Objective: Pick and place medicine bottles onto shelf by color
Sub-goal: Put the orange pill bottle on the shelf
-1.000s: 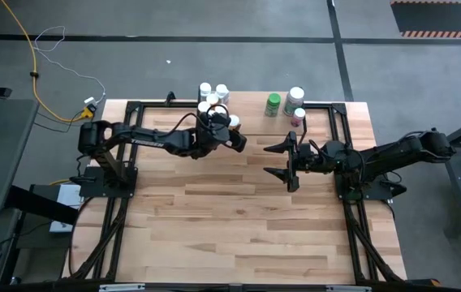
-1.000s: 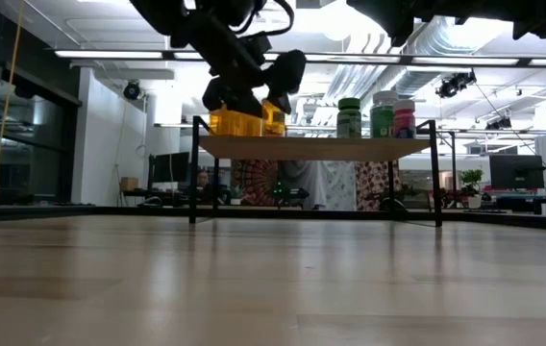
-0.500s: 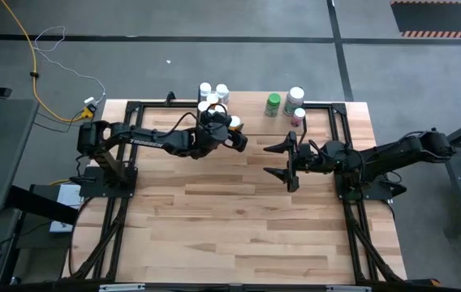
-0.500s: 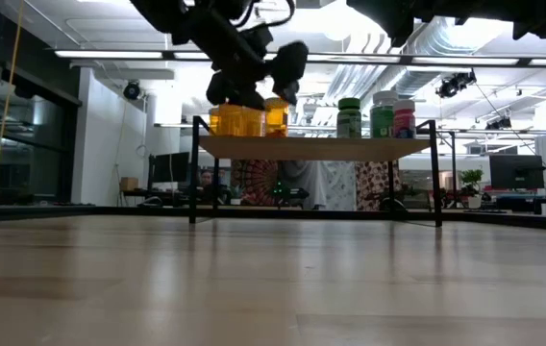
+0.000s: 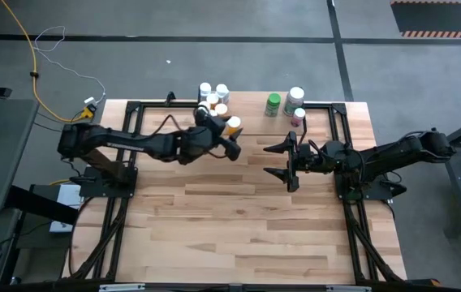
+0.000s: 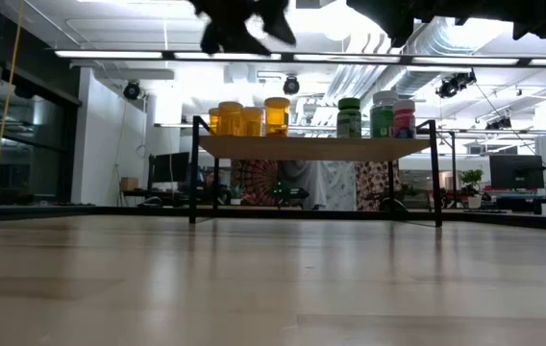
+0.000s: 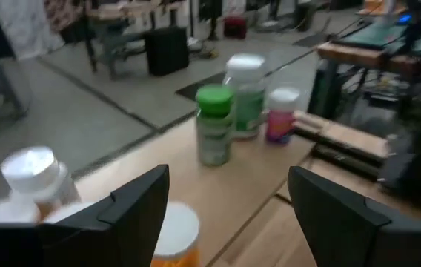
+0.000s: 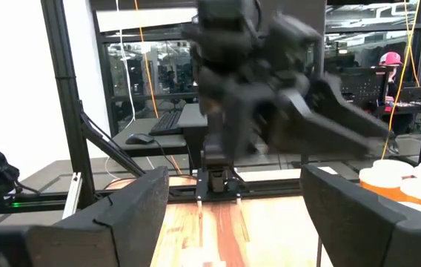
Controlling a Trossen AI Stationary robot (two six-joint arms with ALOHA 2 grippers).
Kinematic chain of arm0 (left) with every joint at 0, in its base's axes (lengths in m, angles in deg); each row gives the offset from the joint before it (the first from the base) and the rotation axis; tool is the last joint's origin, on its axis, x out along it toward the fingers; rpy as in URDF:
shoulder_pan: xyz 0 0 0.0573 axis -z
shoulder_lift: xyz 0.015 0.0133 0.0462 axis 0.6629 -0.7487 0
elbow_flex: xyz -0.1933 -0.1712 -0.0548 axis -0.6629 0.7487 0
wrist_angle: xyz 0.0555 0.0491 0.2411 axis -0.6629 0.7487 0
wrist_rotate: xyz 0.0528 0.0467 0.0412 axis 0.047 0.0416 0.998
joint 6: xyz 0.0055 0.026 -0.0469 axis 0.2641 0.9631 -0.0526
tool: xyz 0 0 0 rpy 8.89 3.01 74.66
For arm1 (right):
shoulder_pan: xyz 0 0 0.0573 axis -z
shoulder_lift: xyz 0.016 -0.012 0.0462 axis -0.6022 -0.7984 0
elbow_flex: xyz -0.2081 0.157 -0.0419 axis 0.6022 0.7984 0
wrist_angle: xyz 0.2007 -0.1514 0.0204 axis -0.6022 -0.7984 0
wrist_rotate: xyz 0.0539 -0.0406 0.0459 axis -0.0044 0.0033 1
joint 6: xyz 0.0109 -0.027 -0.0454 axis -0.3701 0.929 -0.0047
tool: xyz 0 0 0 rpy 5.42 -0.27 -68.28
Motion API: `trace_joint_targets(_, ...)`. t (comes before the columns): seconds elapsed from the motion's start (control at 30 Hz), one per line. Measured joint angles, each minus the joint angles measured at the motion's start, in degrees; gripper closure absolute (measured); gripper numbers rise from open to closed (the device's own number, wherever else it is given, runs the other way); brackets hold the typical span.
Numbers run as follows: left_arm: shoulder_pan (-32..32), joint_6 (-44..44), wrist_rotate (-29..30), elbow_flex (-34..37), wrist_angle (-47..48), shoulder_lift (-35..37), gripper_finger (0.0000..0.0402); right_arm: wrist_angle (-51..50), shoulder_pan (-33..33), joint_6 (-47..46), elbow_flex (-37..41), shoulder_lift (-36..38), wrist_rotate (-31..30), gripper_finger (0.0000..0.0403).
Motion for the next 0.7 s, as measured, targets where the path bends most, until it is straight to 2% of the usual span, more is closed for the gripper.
trace_joint_targets(0.13,4.85,3.07,1.7,-0.04,6.21,4.63,0.0135,-0.04,0.0,-0.18,0.0,0.0,0.0,0.0107)
trace_joint_targets(0.23,9.0,1.02,5.82,0.43,14.02,6.96,0.0135,-0.78,0.0,-0.31,0.0,0.0,0.01,0.0107)
trace_joint_targets(0.3,11.86,-0.5,7.94,2.96,15.13,8.69,0.0135,-0.9,0.0,-0.42,0.0,-0.07,0.01,0.0107)
trace_joint_targets(0.4,17.13,-1.48,11.8,10.81,11.83,12.65,0.0135,-1.33,0.0,-0.42,0.0,-0.11,0.01,0.0107)
trace_joint_targets(0.5,22.61,-1.57,16.57,21.07,2.65,17.18,0.0144,-2.21,0.0,-0.44,0.0,-0.11,0.01,0.0107)
trace_joint_targets(0.6,26.35,-1.21,20.97,30.79,-6.8,23.2,0.0175,-2.53,0.0,-0.17,0.0,-0.53,-0.65,0.0107)
trace_joint_targets(0.7,27.86,-0.79,21.13,38.36,-14.49,29.7,0.0226,-2.03,0.0,-0.02,0.0,-2.14,-4.15,0.0107)
